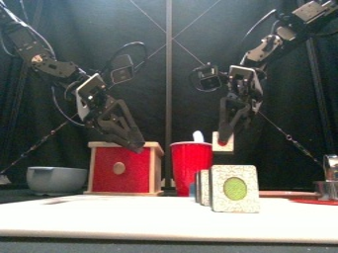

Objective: Place sushi on board then cut the sushi with the knife then place the pieces on the plate
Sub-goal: Place the 4 sushi pieces on the plate

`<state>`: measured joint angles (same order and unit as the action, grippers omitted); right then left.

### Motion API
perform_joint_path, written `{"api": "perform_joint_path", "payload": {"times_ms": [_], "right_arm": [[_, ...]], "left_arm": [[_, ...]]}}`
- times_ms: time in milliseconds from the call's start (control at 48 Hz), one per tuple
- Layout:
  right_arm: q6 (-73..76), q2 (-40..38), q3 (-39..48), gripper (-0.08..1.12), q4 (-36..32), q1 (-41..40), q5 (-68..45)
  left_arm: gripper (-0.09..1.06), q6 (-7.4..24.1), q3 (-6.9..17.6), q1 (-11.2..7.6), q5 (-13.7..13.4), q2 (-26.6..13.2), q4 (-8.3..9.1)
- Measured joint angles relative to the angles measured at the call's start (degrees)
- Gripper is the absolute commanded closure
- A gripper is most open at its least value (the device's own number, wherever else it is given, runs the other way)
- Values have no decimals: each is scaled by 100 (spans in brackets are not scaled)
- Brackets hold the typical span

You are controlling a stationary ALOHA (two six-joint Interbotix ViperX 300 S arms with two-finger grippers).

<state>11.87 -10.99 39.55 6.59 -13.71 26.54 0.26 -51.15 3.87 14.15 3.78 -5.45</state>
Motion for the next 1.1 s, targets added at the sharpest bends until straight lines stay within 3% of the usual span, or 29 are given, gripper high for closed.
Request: {"api": "perform_joint_path", "payload": {"times_ms": [250,688,1104], "right_arm": [[475,-18,167,45,-272,-571,-18],[1239,984,149,43,-1134,-1099,-18],[1441,1011,158,24,-1292,-1072,-26]], "left_arm": [[17,0,9,9,0,-44,0],[17,0,0,44,0,-97,0],[17,0,0,70,0,-97,0]]}}
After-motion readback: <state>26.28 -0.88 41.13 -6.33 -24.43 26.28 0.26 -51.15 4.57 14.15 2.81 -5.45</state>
